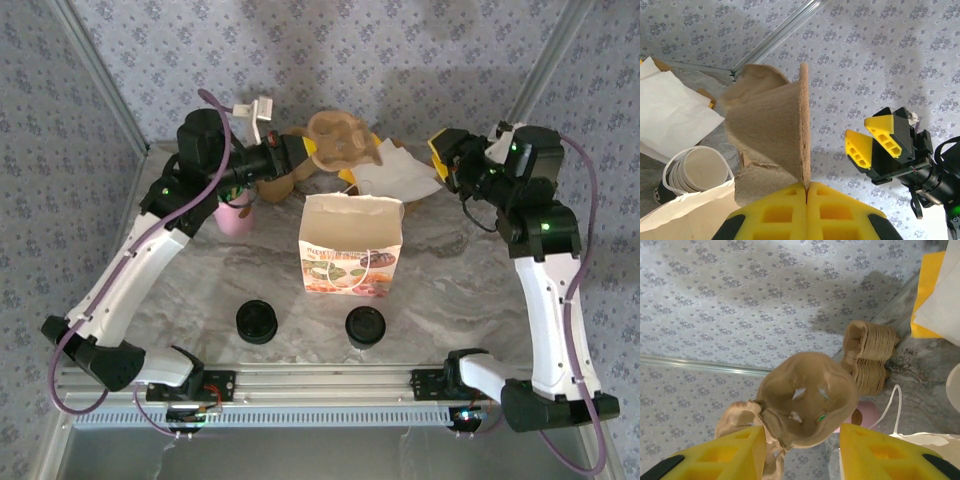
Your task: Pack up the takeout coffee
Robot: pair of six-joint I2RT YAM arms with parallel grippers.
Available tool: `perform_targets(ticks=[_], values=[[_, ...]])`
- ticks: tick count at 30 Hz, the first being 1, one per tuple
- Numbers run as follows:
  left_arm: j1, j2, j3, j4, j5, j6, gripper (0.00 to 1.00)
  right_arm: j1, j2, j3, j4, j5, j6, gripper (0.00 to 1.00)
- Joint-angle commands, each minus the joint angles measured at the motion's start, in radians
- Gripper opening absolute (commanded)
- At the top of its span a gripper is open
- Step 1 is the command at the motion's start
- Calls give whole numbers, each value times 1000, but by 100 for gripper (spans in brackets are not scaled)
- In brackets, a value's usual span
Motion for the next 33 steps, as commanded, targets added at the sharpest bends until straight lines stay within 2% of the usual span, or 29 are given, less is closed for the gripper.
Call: perform_targets(ticks=[1,6,11,16,20,33], values=[[3,-27,73,-103,-12,73,0,23,33,131,-104,-12,-220,44],[-3,-11,155,-257,-11,156,0,169,165,400,-376,18,-563,47],[-20,18,258,-420,-24,225,0,334,294,569,-544,65,-700,50],[-37,21,279,-469,-47,228,0,441,329,558,-557,168,-699,57],[-51,21,279,-490,-58,226,0,476,327,512,-514,175,-672,62],[-71,21,279,-482,-69,214,0,488,324,405,-380,186,-596,63]])
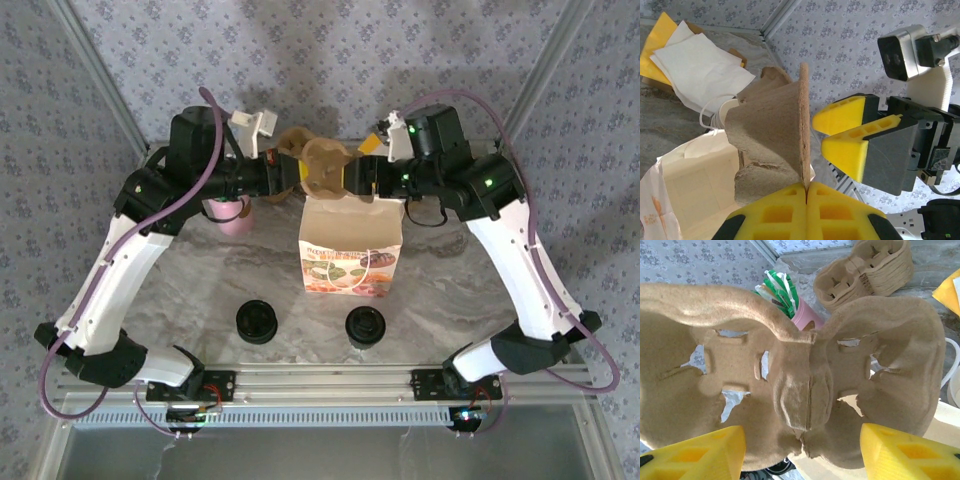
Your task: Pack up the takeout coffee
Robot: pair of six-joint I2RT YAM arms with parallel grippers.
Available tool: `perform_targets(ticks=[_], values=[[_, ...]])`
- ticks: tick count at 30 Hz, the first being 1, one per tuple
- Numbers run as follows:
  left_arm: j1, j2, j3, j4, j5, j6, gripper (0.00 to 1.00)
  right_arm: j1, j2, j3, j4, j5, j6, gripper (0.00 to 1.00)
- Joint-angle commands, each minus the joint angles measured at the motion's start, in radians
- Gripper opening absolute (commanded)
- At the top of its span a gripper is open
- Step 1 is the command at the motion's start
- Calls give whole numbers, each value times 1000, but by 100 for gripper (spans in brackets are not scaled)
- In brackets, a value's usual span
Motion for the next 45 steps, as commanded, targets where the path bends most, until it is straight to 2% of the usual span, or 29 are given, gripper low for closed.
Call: perform_targets(ticks=[1,36,45], values=[[-9,-6,27,5,-6,5,0,3,-15,-15,70,13,31,63],[-25,-5,84,33,-17,-44,0,-1,-26,-101,237,-34,51,63],[-25,3,87,41,-10,-58,0,0,-30,-127,274,-80,48,56]])
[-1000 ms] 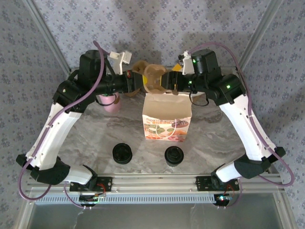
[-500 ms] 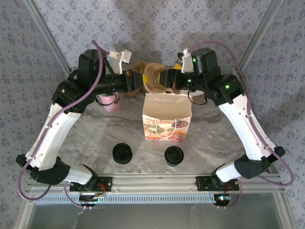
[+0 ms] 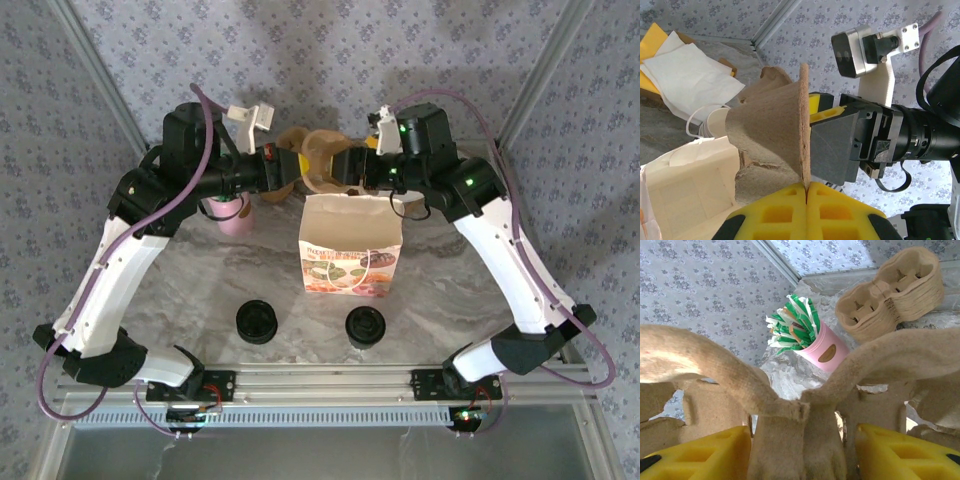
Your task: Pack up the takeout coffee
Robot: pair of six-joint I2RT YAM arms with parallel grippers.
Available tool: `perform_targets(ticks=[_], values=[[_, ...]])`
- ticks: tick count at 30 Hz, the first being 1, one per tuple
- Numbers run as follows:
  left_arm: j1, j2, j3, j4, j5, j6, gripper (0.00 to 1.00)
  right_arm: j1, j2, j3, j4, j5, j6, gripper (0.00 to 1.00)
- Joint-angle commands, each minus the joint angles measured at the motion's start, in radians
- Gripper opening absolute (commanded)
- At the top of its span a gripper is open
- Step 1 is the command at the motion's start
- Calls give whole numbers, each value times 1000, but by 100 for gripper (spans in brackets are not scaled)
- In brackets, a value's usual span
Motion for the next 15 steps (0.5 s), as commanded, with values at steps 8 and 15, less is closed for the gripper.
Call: perform_targets(ticks=[8,15], values=[[-7,3,26,31,14,-20,0,-1,-47,-17,57,-14,-2,47],[-7,4,26,33,13,-21,0,-1,-52,-33,57,-1,-4,40]])
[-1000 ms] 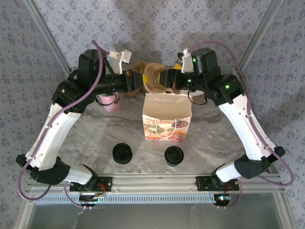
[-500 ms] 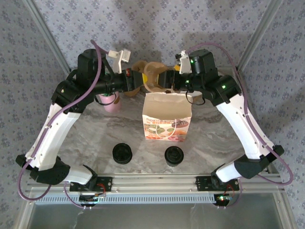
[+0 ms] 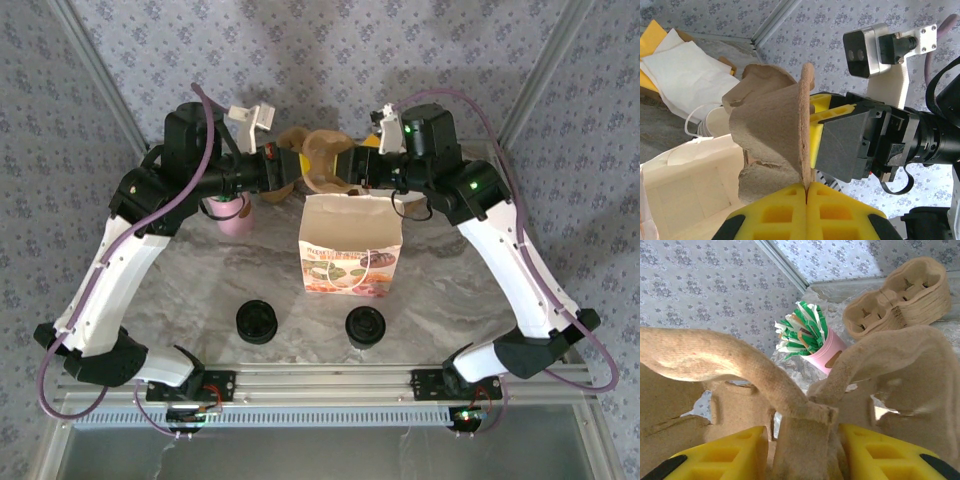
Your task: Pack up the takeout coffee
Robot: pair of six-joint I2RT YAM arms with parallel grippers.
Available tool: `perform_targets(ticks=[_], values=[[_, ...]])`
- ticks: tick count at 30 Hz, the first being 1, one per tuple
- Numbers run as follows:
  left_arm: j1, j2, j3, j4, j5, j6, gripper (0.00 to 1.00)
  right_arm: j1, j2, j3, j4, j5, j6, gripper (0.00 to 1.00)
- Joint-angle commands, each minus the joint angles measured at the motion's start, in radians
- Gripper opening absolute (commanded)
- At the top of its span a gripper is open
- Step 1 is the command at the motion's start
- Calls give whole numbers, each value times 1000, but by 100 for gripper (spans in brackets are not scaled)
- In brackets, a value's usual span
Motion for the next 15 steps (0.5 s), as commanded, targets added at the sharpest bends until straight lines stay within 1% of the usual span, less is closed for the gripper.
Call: perform_targets(ticks=[1,2,6,9,15], values=[[-6,-1,24,33,11,-6,0,0,-30,-14,18,10,-7,39],[-6,-1,24,33,10,-6,1,-1,-32,-17,17,13,-7,38],[-6,-2,23,33,6,-6,11,-1,-39,-16,8,22,-8,35],[-6,-7,20,35,1,-7,22,-2,-42,-11,-5,35,-11,34],[-6,-21,16,31,-23,-1,35,-4,-48,0,-41,67,-9,31]])
